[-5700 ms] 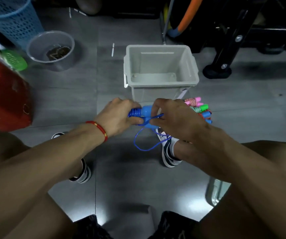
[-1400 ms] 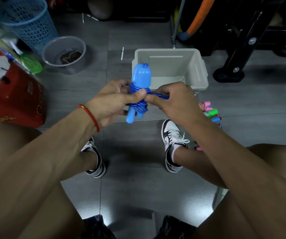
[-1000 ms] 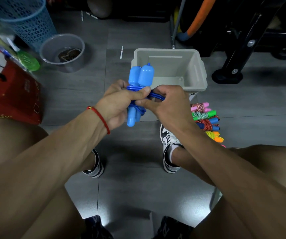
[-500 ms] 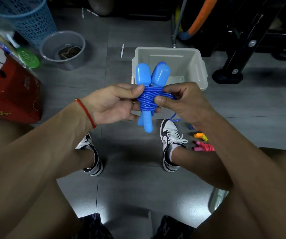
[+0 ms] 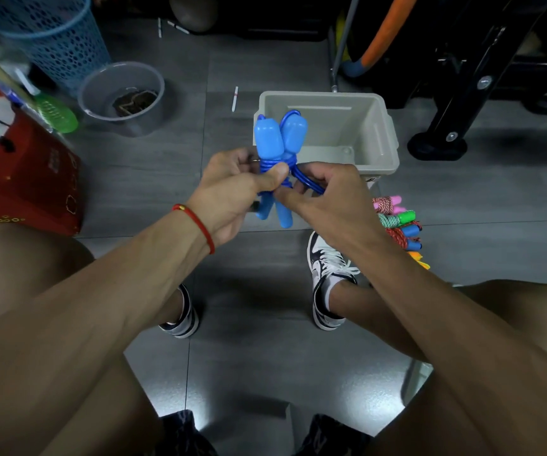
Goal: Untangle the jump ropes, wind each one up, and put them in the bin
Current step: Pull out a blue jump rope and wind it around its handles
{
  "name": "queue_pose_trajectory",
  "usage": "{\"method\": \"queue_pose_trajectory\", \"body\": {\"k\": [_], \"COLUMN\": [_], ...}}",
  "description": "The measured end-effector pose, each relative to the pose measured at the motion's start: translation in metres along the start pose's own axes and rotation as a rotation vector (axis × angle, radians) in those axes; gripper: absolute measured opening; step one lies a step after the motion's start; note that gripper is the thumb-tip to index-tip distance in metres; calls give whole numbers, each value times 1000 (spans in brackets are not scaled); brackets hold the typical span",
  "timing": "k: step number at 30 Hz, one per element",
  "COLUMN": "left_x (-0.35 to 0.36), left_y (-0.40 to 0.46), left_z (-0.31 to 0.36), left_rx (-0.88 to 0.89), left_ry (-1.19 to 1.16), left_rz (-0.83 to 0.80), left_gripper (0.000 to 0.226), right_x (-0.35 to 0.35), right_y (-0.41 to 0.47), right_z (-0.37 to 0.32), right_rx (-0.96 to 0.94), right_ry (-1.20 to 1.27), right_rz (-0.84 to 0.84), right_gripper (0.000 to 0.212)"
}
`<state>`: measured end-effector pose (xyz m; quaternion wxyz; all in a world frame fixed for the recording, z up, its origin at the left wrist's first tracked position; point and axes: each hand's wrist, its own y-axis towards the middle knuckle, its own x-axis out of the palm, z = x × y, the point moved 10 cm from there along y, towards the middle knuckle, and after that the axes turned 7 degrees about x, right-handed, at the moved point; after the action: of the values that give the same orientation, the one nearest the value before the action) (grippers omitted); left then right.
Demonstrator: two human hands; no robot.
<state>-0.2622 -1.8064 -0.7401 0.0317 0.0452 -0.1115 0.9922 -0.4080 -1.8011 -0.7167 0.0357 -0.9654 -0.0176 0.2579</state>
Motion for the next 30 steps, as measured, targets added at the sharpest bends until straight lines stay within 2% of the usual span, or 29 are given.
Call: {"method": "queue_pose_trajectory", "body": {"k": [3,6,9,11,13,16,20,22,27,30], "left_x": [5,10,17,22,23,21,7,4,1,1], "left_y": [-7,-10,-11,-14,-15,-10,-2,-1,-1,-5], "left_z": [-8,-8,-4,-4,-6,-12,-19,-21,-17,-19], "left_rx": [-81,-111,-174,-216,-221,-207,-192,-200,-147,-189], "left_ry": [-16,-32,-116,-152,-165,-119,-16,24,68,-6], "left_rz": [-39,-122,-298,-404,-423,-317,-84,-9,117,139], "left_gripper": [58,64,60,54,54,54,31,27,28,47], "right_x": [0,2,2,-2,-2,-3,-9,-8,2,2], "right_y": [-2,-1,4,4,2,3,8,7,5,6], "right_z": [-1,4,6,5,5,11,24,21,14,10], "right_rx": [-50,-45,-31,-20,-19,20,139,143,106,65], "right_ry": [-118,42,202,259,249,157,18,-31,-34,-21], "right_rz": [-23,-100,-234,-293,-341,-286,-84,-33,1,6], "right_gripper": [38,30,25,25,27,26,18,17,31,26]}}
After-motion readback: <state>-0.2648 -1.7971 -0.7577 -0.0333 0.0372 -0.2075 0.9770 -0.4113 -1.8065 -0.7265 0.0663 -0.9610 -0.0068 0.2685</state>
